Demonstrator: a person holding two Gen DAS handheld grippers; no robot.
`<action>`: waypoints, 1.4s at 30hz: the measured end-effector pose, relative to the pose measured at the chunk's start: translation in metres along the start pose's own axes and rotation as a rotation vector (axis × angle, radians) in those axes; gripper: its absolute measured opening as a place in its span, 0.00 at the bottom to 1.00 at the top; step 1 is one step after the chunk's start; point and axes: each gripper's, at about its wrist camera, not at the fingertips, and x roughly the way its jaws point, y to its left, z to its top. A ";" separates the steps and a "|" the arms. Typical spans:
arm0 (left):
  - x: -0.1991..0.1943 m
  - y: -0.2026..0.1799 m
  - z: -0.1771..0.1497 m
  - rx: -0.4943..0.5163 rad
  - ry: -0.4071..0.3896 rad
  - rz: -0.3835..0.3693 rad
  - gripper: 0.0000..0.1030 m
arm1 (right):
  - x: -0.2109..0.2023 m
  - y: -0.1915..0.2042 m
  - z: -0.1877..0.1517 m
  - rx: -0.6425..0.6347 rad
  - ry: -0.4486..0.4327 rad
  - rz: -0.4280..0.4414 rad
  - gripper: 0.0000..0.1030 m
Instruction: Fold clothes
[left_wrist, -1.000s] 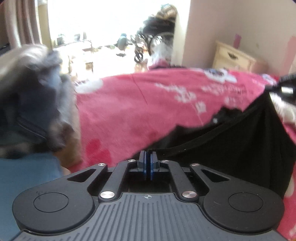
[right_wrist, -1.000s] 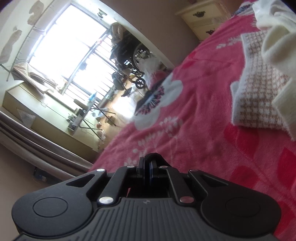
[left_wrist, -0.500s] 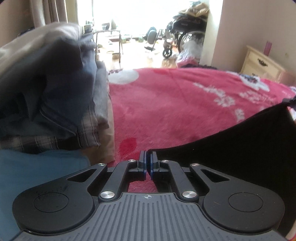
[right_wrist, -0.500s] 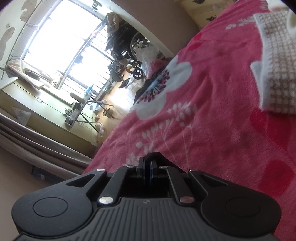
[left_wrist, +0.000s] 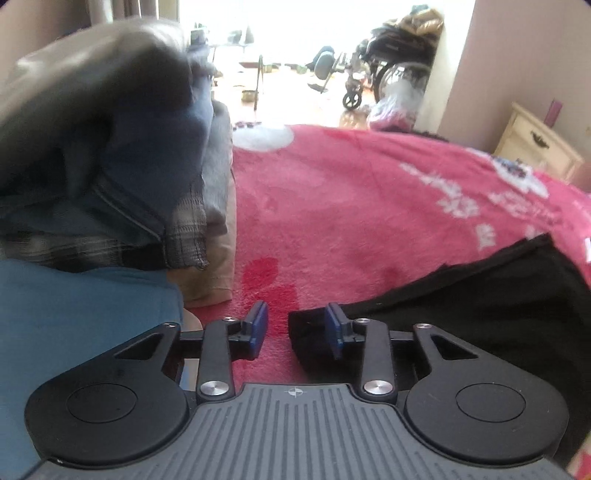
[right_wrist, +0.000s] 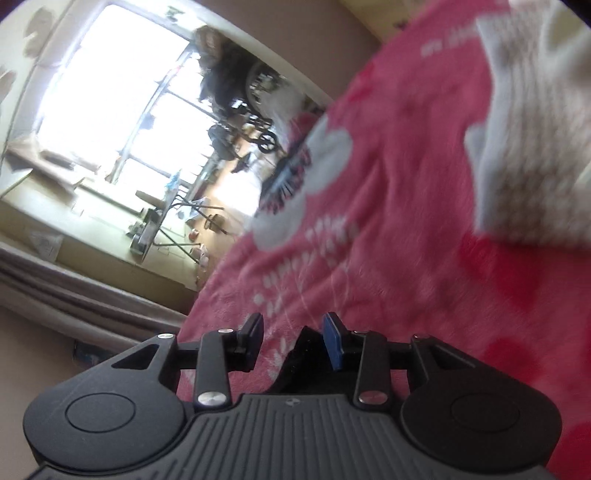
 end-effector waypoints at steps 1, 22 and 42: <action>-0.006 -0.001 0.000 -0.002 -0.004 -0.009 0.38 | -0.012 0.000 -0.004 -0.032 0.010 -0.008 0.38; -0.060 -0.094 -0.153 0.467 0.289 -0.242 0.42 | -0.098 -0.037 -0.138 -0.686 0.288 -0.127 0.24; -0.082 -0.118 -0.193 0.819 -0.027 0.000 0.44 | -0.083 -0.116 -0.107 0.387 0.283 -0.034 0.35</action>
